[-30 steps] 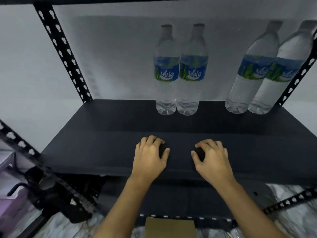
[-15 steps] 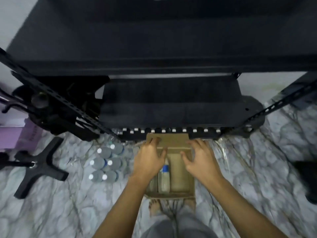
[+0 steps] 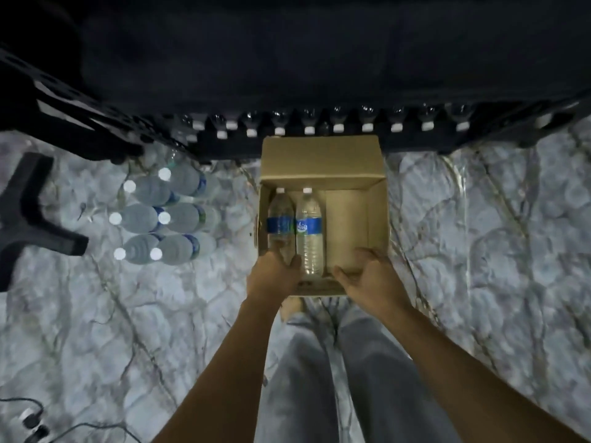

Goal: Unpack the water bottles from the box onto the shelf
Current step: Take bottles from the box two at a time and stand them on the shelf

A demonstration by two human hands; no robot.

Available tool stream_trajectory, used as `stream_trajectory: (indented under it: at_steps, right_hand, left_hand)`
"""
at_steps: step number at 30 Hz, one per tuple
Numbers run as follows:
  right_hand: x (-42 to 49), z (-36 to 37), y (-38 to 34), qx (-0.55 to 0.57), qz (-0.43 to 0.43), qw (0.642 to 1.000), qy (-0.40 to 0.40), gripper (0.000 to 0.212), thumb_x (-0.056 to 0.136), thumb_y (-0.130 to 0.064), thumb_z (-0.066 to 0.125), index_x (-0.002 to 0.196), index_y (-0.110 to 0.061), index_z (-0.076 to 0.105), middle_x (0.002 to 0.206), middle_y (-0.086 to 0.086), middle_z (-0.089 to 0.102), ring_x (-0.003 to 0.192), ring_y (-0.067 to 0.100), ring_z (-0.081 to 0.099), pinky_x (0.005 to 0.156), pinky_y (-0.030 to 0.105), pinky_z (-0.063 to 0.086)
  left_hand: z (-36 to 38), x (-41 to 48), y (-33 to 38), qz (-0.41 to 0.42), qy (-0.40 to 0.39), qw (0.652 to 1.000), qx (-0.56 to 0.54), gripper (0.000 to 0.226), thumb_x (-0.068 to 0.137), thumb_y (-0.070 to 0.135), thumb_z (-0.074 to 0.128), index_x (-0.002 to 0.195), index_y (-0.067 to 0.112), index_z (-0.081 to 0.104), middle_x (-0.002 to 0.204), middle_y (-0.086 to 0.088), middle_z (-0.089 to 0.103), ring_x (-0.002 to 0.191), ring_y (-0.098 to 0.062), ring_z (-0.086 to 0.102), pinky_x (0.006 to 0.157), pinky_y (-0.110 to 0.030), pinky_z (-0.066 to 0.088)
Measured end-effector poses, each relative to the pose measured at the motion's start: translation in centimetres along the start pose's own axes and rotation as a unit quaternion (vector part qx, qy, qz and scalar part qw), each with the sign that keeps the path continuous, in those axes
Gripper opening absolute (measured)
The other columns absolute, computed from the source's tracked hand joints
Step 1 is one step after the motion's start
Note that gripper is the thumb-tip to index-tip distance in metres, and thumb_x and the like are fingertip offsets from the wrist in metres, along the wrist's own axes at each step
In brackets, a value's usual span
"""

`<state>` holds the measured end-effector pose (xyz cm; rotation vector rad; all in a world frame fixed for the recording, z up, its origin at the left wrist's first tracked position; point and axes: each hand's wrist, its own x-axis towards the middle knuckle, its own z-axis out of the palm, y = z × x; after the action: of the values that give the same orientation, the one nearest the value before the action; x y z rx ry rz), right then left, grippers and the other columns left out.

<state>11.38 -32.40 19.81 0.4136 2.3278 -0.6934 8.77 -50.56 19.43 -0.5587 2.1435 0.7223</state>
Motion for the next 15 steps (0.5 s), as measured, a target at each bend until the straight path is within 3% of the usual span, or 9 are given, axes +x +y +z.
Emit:
stream_trajectory:
  at_steps: [4,6,8,10,13,15]
  right_hand:
    - [8.0,7.3,3.5,-0.017,0.034,0.999,-0.025,0.072,0.081,-0.063,0.057,0.133,-0.014,0.049,0.13,0.008,0.054,0.117,0.029,0.052,0.094,0.04,0.049]
    - [12.4,11.1,5.2,-0.023,0.048,0.998,-0.044,0.079,0.08,-0.068,0.055,0.138,-0.015,0.044,0.136,0.008,0.051,0.122,0.029,0.051,0.097,0.043,0.047]
    - [16.6,14.6,6.8,-0.018,0.058,0.996,-0.059,0.086,0.079,-0.068,0.057,0.142,-0.012,0.039,0.139,0.01,0.049,0.123,0.029,0.05,0.097,0.041,0.047]
    - [20.0,17.8,8.0,0.001,0.067,0.995,-0.069,0.091,0.077,-0.07,0.06,0.142,-0.011,0.037,0.138,0.011,0.049,0.121,0.029,0.052,0.093,0.04,0.049]
    - [23.9,21.8,9.0,0.052,0.065,0.992,-0.095,0.083,0.07,-0.071,0.064,0.131,-0.017,0.049,0.123,0.004,0.058,0.109,0.023,0.058,0.088,0.039,0.053]
    - [25.5,24.0,9.3,0.143,0.05,0.983,-0.106,0.069,0.065,-0.069,0.068,0.117,-0.025,0.061,0.105,-0.007,0.069,0.095,0.012,0.066,0.084,0.039,0.057]
  left_hand:
    - [5.1,9.1,-3.5,-0.032,0.008,0.998,-0.051,0.045,0.096,0.035,0.059,0.134,0.014,0.051,0.116,-0.007,0.066,0.096,-0.02,0.061,0.087,-0.035,0.05]
    - [7.7,13.7,-5.2,-0.046,0.009,0.997,-0.053,0.063,0.094,0.039,0.061,0.146,0.014,0.037,0.133,-0.011,0.058,0.117,-0.03,0.061,0.1,-0.046,0.05]
    - [10.2,17.6,-6.8,-0.074,-0.005,0.997,-0.036,0.082,0.094,0.044,0.061,0.156,0.013,0.017,0.153,-0.015,0.038,0.137,-0.037,0.045,0.11,-0.049,0.04]
    - [12.6,20.8,-8.3,-0.083,-0.004,0.996,-0.011,0.088,0.094,0.048,0.061,0.157,0.012,0.01,0.153,-0.016,0.035,0.138,-0.037,0.042,0.11,-0.049,0.038]
    - [15.4,24.2,-9.5,-0.069,0.028,0.997,0.019,0.093,0.094,0.05,0.061,0.157,0.006,0.009,0.149,-0.018,0.039,0.135,-0.034,0.046,0.107,-0.045,0.04]
    - [16.4,25.7,-9.9,-0.065,0.063,0.996,0.022,0.088,0.093,0.051,0.061,0.154,0.004,0.018,0.146,-0.018,0.044,0.132,-0.033,0.048,0.106,-0.043,0.041]
